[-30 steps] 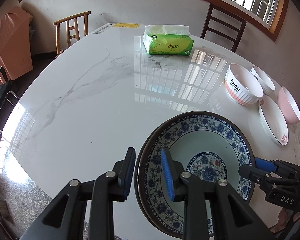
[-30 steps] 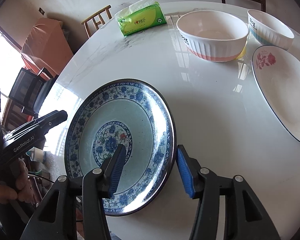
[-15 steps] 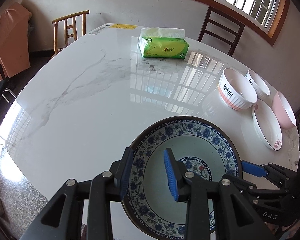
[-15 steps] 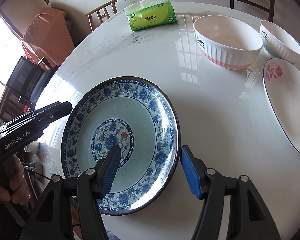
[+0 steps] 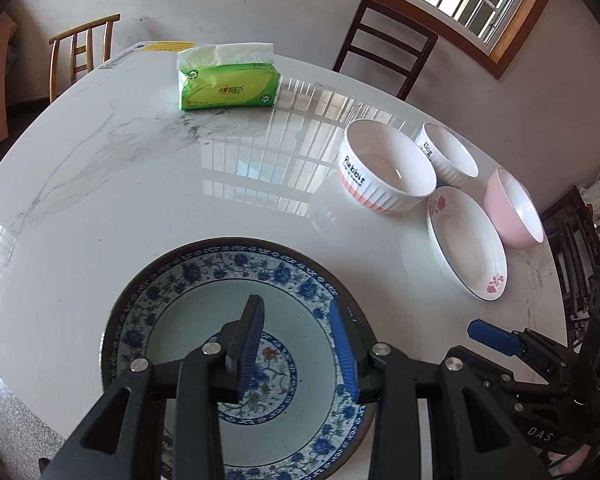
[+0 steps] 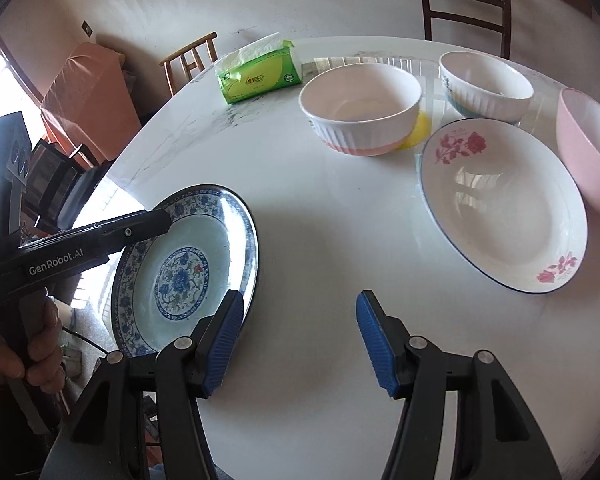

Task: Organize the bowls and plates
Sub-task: 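Move both tools to the rose-patterned white plate and close on its rim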

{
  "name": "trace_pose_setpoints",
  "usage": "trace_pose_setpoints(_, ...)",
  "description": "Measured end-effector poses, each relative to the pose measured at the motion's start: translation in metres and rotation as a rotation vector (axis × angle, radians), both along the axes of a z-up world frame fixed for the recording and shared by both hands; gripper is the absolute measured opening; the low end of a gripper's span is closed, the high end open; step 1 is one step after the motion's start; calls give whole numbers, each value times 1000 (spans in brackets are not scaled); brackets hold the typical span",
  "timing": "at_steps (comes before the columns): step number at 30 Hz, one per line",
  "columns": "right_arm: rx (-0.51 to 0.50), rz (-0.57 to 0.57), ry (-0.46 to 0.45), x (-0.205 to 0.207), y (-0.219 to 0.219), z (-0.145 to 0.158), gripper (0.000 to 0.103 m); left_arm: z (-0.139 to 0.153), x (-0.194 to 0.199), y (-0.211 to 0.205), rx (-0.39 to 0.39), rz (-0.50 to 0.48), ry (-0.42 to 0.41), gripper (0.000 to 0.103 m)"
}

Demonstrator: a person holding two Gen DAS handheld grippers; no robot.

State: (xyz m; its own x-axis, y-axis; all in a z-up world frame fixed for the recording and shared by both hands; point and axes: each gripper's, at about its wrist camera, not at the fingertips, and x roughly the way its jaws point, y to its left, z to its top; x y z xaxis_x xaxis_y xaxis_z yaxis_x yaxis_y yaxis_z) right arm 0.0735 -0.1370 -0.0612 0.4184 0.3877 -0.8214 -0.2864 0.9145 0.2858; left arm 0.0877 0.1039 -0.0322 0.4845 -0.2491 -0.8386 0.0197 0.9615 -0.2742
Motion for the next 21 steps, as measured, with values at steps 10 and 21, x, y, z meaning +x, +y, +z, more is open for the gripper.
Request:
trace_pose_setpoints(10, 114, -328, -52, 8, -149, -1, 42, -6, 43, -71, -169, -24, -11, 34)
trace_pose_setpoints(21, 94, -376, -24, 57, -187, -30, 27, -40, 93, -128, -162, -17, 79, 34)
